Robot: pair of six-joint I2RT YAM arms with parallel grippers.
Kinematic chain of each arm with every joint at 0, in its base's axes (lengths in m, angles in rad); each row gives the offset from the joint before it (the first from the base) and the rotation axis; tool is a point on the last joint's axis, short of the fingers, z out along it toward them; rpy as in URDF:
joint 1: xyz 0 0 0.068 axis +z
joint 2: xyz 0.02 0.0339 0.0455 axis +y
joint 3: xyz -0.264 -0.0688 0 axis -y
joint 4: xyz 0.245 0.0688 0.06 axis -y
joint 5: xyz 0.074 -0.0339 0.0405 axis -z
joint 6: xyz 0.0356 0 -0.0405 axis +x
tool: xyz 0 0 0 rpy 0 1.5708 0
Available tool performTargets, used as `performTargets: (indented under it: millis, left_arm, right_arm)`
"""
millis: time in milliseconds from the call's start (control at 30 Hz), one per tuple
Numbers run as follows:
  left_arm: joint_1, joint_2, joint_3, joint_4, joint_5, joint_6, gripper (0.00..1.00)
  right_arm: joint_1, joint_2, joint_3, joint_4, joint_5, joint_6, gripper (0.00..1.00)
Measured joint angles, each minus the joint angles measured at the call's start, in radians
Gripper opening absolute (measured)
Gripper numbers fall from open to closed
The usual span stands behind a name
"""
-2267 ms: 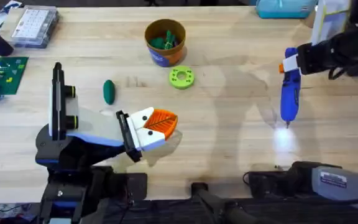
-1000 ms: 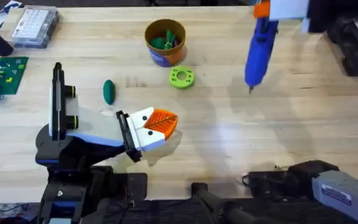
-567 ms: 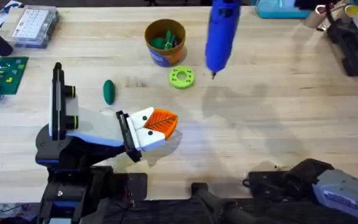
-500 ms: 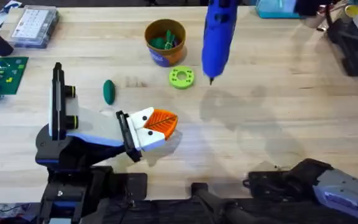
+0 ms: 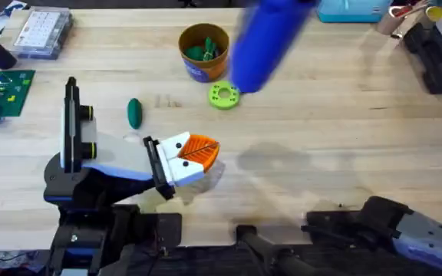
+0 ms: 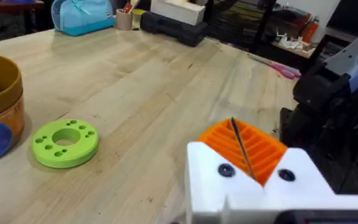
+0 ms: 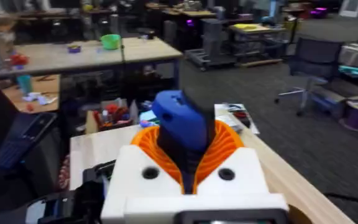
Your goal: Pick up the gripper from the table and insert it into the empty holder that is missing its gripper. Then pick up a screw, insert it into the mounting hole, and use the screwdriver to tighten it. Finally, clean up the table by picking up the vegetable and placing it into the bucket.
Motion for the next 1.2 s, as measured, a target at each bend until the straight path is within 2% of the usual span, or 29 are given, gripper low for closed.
performTargets:
  millis: [200, 367, 800, 1033, 1200]
  left_arm:
    - [0.0, 0.0, 0.0, 0.0, 0.0, 0.0, 0.007]
    - [0.0, 0.0, 0.0, 0.0, 0.0, 0.0, 0.007]
    - [0.0, 0.0, 0.0, 0.0, 0.0, 0.0, 0.007]
    - [0.0, 0.0, 0.0, 0.0, 0.0, 0.0, 0.007]
    - [0.0, 0.0, 0.0, 0.0, 0.0, 0.0, 0.007]
  right_arm:
    - [0.011, 0.194, -0.028, 0.162, -0.171, 0.003, 0.056]
    - [0.015, 0.297, -0.046, 0.19, -0.258, 0.008, 0.056]
    - [0.145, 0.3, -0.049, 0.131, -0.316, -0.132, 0.056]
    - [0.139, 0.3, -0.115, 0.304, -0.314, -0.144, 0.056]
    - [0.111, 0.321, -0.129, 0.333, -0.314, -0.123, 0.056]
